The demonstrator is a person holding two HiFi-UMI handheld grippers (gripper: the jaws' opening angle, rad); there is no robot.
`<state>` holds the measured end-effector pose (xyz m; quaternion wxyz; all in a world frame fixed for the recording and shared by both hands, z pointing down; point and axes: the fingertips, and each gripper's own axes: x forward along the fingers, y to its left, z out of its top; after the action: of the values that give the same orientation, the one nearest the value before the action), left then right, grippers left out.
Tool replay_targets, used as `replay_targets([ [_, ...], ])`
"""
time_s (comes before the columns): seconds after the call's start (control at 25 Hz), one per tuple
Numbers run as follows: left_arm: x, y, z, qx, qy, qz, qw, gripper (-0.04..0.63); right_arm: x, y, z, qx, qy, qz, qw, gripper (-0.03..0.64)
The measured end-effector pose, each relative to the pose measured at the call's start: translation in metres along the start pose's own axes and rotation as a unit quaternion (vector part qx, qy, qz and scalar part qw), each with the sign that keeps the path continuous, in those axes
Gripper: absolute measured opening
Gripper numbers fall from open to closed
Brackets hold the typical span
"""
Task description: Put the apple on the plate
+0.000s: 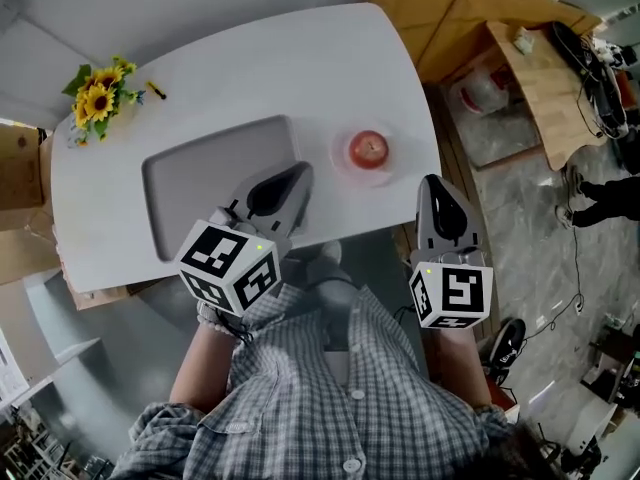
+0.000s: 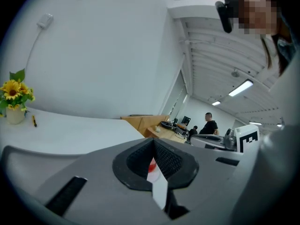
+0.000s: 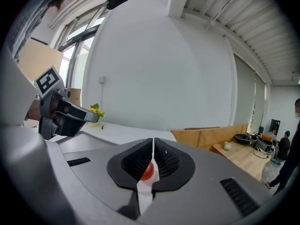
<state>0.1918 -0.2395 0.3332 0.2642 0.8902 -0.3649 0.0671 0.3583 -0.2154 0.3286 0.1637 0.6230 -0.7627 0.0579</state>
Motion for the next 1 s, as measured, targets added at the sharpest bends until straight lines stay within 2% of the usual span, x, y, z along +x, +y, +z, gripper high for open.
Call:
replay_targets([
  [0.28,0.043,0.017,-0.027,-0.009,0.05,0.035,0.9981,0.011,0.033,-0.017,-0.024,0.004,0.029,0.023,0.999,0.026],
  [0.44,0.064,0.028,-0.046,-0.005,0.081,0.067,0.9945,0.011,0.047,-0.024,-0.047,0.005,0.064,0.034,0.997,0.028],
  [0.68,0.089,0.04,-0.07,-0.017,0.115,0.073,0.9905,0.011,0.068,-0.024,-0.08,-0.004,0.111,0.062,0.992,0.028],
  [0.84,0.101,0.047,-0.087,-0.022,0.144,0.079,0.9862,0.012,0.077,-0.025,-0.103,0.018,0.144,0.068,0.987,0.028],
  [1.0,0.11,0.055,-0.103,-0.024,0.168,0.09,0.9815,0.012,0.087,-0.028,-0.118,0.065,0.157,0.063,0.983,0.029],
])
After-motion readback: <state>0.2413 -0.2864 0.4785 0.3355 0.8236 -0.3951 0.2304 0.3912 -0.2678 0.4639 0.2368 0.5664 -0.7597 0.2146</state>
